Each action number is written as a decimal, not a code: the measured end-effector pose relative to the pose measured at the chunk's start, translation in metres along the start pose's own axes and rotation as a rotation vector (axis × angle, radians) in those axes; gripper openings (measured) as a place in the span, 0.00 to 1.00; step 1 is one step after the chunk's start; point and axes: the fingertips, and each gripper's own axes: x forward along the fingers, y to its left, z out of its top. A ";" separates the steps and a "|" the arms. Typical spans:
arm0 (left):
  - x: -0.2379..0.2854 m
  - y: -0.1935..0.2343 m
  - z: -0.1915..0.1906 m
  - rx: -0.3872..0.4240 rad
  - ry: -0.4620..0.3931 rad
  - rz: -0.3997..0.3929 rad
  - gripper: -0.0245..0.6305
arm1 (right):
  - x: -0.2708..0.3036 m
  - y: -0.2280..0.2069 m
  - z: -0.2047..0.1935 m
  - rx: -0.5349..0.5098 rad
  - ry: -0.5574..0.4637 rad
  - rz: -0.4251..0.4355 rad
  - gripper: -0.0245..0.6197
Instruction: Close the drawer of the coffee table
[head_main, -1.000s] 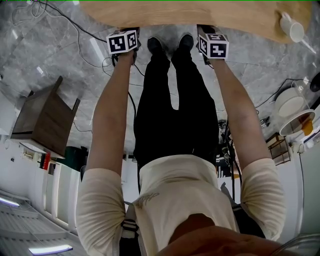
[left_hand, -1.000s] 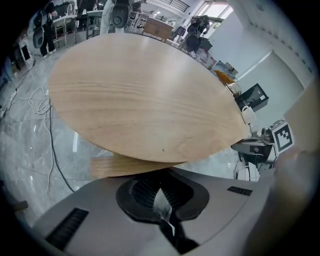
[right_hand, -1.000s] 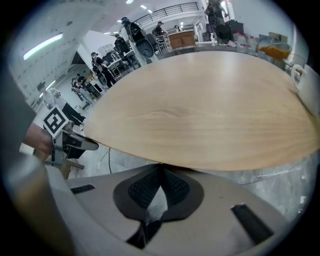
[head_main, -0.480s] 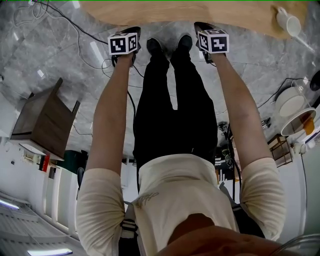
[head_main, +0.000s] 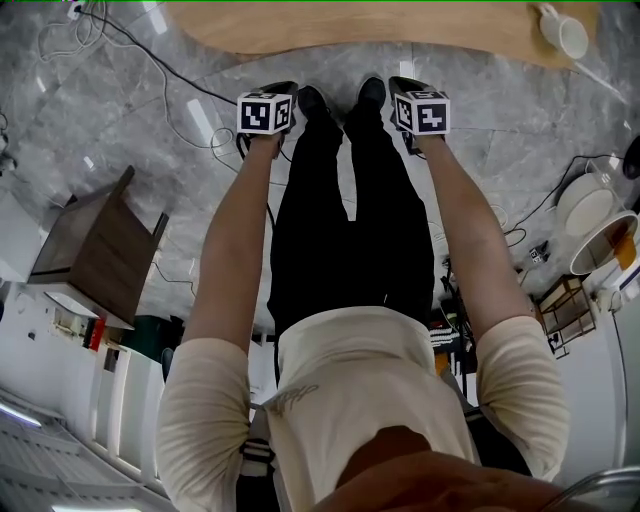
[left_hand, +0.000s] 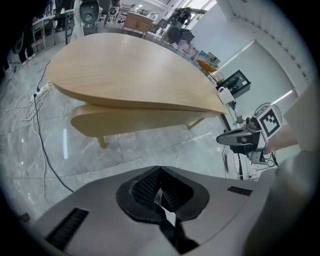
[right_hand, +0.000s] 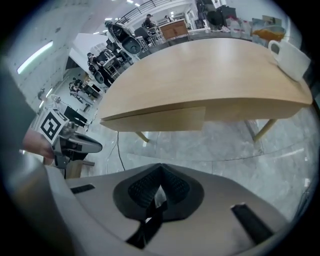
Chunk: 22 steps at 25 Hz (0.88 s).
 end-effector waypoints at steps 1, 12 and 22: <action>-0.002 -0.006 -0.007 0.001 0.006 -0.009 0.05 | -0.004 0.003 -0.006 -0.002 0.005 0.003 0.03; -0.052 -0.034 -0.038 0.007 0.022 -0.023 0.05 | -0.061 0.016 -0.031 0.044 0.006 0.001 0.03; -0.130 -0.064 -0.004 0.038 -0.043 -0.006 0.05 | -0.138 0.033 -0.031 0.084 -0.030 0.000 0.03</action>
